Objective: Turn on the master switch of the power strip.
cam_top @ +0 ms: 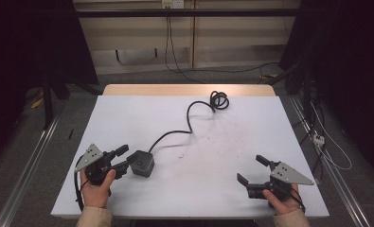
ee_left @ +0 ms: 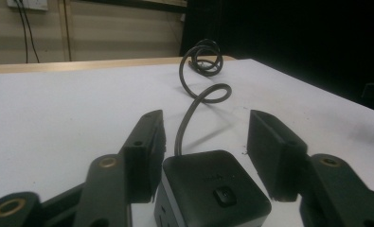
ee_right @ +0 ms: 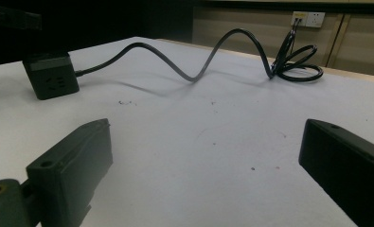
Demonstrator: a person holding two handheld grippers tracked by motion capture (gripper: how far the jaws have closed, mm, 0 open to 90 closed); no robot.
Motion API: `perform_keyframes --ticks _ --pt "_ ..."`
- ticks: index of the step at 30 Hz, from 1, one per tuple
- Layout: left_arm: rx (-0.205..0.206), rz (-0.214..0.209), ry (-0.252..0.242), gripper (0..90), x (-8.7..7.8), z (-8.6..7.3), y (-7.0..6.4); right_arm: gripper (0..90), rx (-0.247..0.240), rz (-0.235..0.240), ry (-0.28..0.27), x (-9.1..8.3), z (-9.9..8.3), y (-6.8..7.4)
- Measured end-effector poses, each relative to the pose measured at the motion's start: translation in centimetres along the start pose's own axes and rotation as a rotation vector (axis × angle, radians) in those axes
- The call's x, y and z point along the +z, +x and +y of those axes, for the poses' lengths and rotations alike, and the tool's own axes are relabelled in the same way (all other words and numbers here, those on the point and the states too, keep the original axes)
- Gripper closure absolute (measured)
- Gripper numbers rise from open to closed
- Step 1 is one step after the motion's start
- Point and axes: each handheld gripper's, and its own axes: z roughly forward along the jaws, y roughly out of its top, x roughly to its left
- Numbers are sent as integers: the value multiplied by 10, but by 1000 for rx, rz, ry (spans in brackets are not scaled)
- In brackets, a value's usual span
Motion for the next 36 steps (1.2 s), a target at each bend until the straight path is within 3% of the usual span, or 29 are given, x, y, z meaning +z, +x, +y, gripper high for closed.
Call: perform_keyframes --ticks 36 --pt "18 -25 79 728 11 3 0 33 -5 3 6 -1 0 0"
